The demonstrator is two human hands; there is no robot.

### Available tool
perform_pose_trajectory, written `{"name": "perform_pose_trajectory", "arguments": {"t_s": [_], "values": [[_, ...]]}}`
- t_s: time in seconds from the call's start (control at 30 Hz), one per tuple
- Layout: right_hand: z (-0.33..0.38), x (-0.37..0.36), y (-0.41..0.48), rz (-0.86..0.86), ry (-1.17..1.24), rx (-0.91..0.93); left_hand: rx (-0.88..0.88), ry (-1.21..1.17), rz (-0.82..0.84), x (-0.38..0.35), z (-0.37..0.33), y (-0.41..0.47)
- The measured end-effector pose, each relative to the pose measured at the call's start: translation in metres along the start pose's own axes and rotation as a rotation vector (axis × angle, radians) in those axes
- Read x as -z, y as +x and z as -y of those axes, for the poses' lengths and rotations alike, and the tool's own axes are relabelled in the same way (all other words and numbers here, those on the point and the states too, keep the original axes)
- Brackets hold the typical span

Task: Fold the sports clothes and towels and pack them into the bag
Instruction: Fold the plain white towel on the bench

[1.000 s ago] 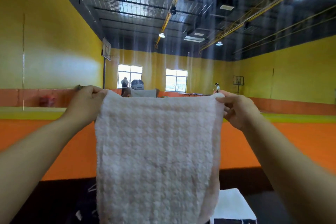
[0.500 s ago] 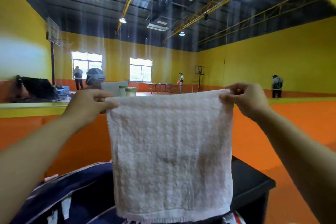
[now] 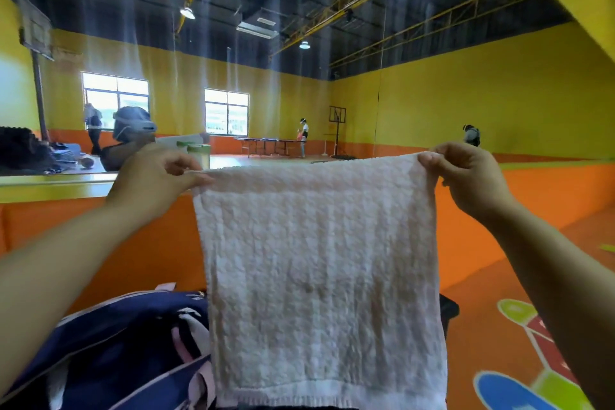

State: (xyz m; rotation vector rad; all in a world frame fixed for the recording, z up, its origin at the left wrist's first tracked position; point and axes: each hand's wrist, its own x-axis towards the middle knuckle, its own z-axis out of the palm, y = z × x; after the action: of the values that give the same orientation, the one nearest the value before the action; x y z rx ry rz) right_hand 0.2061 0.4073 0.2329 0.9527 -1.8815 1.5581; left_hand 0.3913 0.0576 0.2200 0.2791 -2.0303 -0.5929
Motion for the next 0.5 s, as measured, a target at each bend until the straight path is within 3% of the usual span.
{"name": "perform_pose_trajectory", "arguments": {"t_s": [0.17, 0.3, 0.5], "values": [[-0.025, -0.007, 0.003, 0.065, 0.096, -0.095, 0.154, -0.213, 0.142, -0.008, 0.008, 0.000], [-0.039, -0.017, 0.003, 0.103, 0.146, -0.164, 0.230, -0.290, 0.162, -0.016, 0.013, -0.004], [-0.065, -0.025, 0.005, 0.058, 0.050, -0.158, 0.199, -0.128, 0.188, -0.037, 0.032, 0.002]]}}
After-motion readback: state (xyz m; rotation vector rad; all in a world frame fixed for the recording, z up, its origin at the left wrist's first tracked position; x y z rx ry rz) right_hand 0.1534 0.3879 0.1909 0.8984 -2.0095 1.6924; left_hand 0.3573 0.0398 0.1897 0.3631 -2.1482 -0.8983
